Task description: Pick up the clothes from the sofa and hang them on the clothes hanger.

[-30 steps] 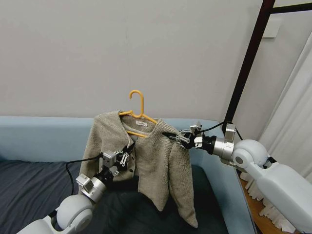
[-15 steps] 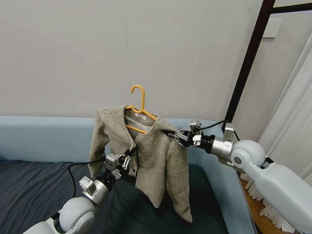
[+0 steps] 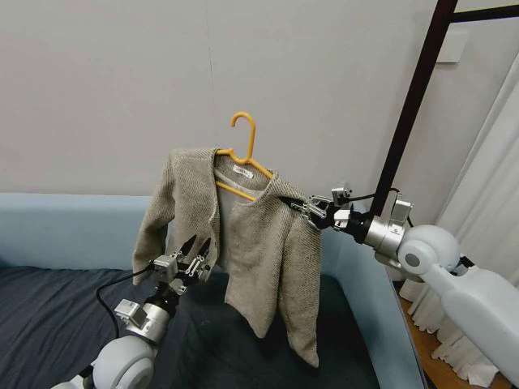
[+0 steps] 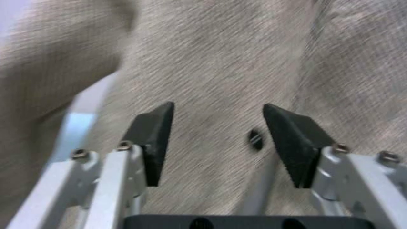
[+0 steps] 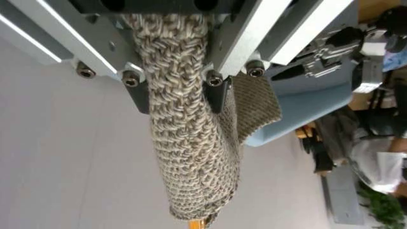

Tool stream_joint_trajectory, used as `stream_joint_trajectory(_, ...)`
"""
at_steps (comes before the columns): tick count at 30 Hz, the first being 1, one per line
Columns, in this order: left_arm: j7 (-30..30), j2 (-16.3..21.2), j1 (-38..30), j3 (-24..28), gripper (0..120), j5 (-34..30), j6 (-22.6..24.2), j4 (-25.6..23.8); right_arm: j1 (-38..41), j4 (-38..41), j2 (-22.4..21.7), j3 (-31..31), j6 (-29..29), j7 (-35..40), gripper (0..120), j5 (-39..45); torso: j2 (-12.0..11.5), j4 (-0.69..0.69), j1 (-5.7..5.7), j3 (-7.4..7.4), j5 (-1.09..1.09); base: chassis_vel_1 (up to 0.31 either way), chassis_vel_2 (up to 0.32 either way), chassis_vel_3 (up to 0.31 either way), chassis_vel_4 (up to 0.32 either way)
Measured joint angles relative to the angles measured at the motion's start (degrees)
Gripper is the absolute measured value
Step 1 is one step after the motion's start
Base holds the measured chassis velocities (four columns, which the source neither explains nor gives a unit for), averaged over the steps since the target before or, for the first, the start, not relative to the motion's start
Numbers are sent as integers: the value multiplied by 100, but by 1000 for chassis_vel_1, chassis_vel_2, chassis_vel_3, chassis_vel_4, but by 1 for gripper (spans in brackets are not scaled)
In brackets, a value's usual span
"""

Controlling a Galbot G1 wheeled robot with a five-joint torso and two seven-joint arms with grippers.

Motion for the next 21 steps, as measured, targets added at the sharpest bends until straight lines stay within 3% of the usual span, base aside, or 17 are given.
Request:
stream_joint_trajectory(2, -96, -31, 82, -42, 67, 77, 30, 22, -1, 43, -73, 21, -14, 68, 8, -2, 0, 0, 0, 0, -1, 0, 0, 0, 0)
stream_joint_trajectory(7, -575, -269, 380, -227, 89, 482, 166, 171, -82, 526, -596, 385, -281, 865, 8, 224, 0, -1, 0, 0, -1, 0, 0, 0, 0)
stream_joint_trajectory(13, -753, -408, 415, -264, 99, 653, 208, 245, -97, 850, -765, 618, -507, 2001, 8, 582, 0, -1, -1, -1, -1, 0, 0, 0, 0)
stream_joint_trajectory(17, -808, -459, 422, -266, 100, 693, 244, 233, -25, 1089, -822, 758, -738, 3309, 8, 900, 0, 0, 0, 0, 0, 0, 0, 0, 0)
stream_joint_trajectory(18, -823, -466, 429, -291, 100, 701, 269, 176, 47, 1208, -867, 893, -949, 4273, 8, 1058, 0, 1, 0, 1, -1, 0, 0, 0, 0)
stream_joint_trajectory(21, -833, -464, 481, -396, 100, 704, 285, 118, 37, 1325, -965, 1156, -1126, 4935, 8, 1071, 0, 0, 0, 1, 1, 0, 0, 0, 0)
